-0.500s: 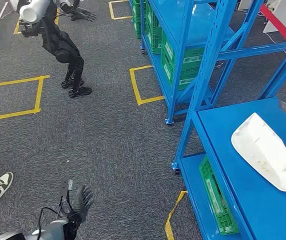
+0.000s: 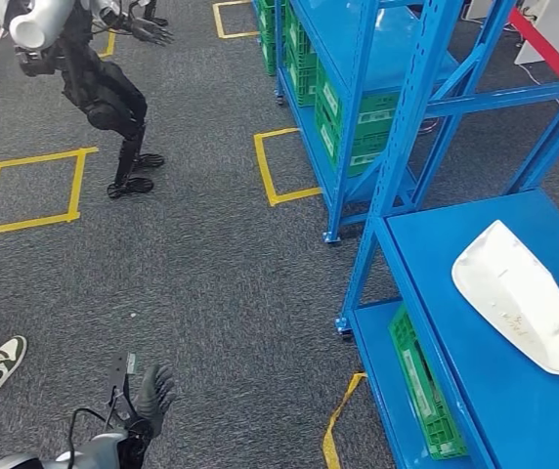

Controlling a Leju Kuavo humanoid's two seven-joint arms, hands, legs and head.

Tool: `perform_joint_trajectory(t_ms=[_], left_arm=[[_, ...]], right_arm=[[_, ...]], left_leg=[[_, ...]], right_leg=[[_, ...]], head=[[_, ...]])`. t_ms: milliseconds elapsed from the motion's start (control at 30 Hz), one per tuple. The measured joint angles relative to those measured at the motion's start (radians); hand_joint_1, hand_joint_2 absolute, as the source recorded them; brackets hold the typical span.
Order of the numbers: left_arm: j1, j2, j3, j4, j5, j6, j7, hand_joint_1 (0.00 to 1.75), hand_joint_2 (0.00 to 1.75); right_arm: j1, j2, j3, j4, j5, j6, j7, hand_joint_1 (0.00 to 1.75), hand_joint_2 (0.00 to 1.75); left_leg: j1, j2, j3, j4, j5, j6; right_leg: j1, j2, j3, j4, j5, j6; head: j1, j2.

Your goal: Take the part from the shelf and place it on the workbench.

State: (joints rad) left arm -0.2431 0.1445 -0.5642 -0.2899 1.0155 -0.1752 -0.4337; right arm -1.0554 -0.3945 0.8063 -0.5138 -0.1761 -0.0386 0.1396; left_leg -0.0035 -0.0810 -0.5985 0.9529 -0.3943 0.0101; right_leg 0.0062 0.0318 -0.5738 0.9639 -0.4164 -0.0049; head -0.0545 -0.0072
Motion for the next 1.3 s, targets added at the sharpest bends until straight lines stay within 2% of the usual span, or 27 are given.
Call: perform_joint_trajectory(t_ms=[200, 400, 1300], left_arm=[[-0.001, 0.001, 0.000, 0.000, 0.000, -0.004, 0.000, 0.00, 0.00], [-0.003, 0.001, 0.000, 0.000, 0.000, -0.005, 0.004, 0.00, 0.00], [-0.006, 0.000, 0.000, 0.000, 0.010, -0.004, 0.005, 0.00, 0.00]], right_arm=[[0.021, -0.011, 0.010, -0.001, -0.009, 0.139, -0.016, 0.00, 1.75], [0.030, -0.004, 0.023, -0.002, -0.011, 0.207, -0.031, 0.00, 1.75], [0.031, 0.049, 0.053, 0.005, -0.026, 0.241, -0.067, 0.00, 1.75]], left_leg=[[0.000, 0.000, 0.000, 0.000, 0.000, 0.000], [0.000, 0.000, 0.000, 0.000, 0.000, 0.000], [0.000, 0.000, 0.000, 0.000, 0.000, 0.000]], right_leg=[[0.000, 0.000, 0.000, 0.000, 0.000, 0.000], [0.000, 0.000, 0.000, 0.000, 0.000, 0.000], [0.000, 0.000, 0.000, 0.000, 0.000, 0.000]], head=[[0.000, 0.000], [0.000, 0.000], [0.000, 0.000]])
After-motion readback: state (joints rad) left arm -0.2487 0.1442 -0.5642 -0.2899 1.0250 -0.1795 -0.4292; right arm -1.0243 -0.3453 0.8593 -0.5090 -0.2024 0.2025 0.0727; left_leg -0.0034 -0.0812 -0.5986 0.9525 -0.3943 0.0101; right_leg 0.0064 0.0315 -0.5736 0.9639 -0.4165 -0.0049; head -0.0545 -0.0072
